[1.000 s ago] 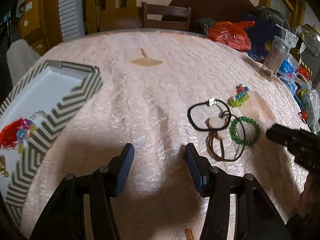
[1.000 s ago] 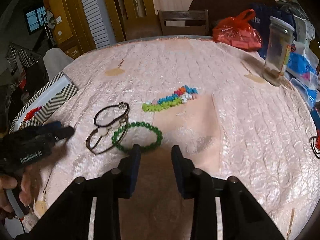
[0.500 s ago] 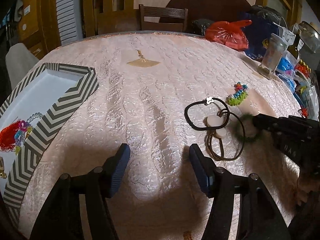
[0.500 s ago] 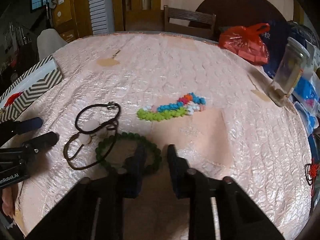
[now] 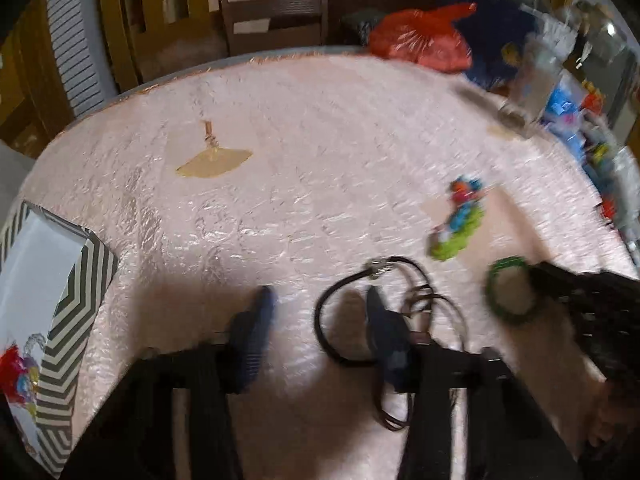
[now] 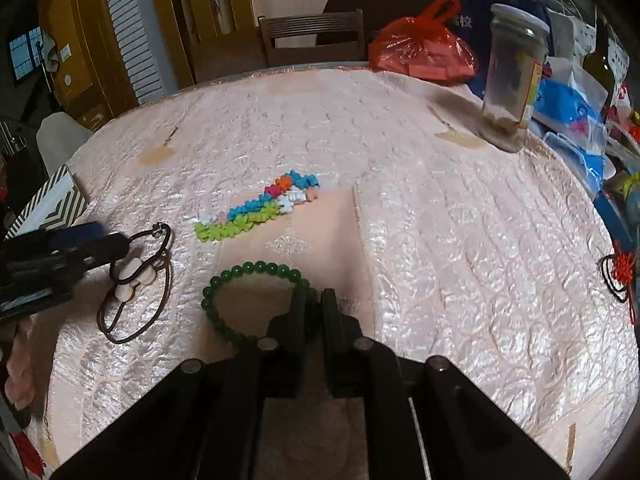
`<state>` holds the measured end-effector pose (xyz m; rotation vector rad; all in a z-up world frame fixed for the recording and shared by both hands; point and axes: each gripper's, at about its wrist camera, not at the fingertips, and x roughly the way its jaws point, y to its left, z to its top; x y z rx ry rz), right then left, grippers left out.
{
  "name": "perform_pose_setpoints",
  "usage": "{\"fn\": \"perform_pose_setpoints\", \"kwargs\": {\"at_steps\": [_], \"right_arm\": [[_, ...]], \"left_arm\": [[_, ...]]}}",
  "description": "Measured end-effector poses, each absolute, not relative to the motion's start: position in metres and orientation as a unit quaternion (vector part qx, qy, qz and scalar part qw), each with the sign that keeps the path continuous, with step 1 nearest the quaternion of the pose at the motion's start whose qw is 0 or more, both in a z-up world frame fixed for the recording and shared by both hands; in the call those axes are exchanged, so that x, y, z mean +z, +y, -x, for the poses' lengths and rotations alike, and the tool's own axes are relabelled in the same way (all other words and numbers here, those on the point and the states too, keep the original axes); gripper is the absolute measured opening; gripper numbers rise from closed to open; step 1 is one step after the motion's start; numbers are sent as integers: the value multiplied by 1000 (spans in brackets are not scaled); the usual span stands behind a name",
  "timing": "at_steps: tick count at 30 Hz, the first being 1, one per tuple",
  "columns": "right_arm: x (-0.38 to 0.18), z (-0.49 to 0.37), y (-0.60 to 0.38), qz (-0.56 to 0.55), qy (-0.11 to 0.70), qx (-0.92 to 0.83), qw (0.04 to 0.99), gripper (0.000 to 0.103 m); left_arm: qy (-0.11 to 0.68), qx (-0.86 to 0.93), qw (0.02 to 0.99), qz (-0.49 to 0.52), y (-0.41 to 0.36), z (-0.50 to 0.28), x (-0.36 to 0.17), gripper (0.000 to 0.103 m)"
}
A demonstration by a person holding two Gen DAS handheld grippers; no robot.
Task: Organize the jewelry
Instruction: 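Grasp the black pearl hair tie with the left tool while the right grasps the green bead bracelet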
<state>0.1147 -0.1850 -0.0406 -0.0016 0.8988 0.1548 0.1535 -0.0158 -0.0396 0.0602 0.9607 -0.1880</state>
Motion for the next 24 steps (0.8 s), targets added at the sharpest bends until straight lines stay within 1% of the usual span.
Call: {"fn": "perform_pose_setpoints", "kwargs": {"at_steps": [2, 4, 8, 11, 16, 24], "right_arm": [[-41, -114, -186, -1, 434, 76, 898, 7], [-41, -115, -186, -4, 433, 79, 898, 7], [-41, -114, -187, -9, 432, 81, 898, 7], [-41, -115, -188, -11, 433, 79, 898, 7], [-39, -113, -193, -27, 432, 78, 898, 7], [-1, -98, -201, -62, 366, 96, 924, 7]], "left_arm": [[457, -83, 885, -30, -14, -152, -41, 40], [452, -83, 887, -40, -15, -148, -42, 39], [453, -92, 886, -44, -16, -144, -43, 33], [453, -94, 886, -27, -12, -140, -39, 33], [432, -110, 895, -9, -7, -126, -24, 33], [410, -123, 904, 18, -1, -115, 2, 33]]}}
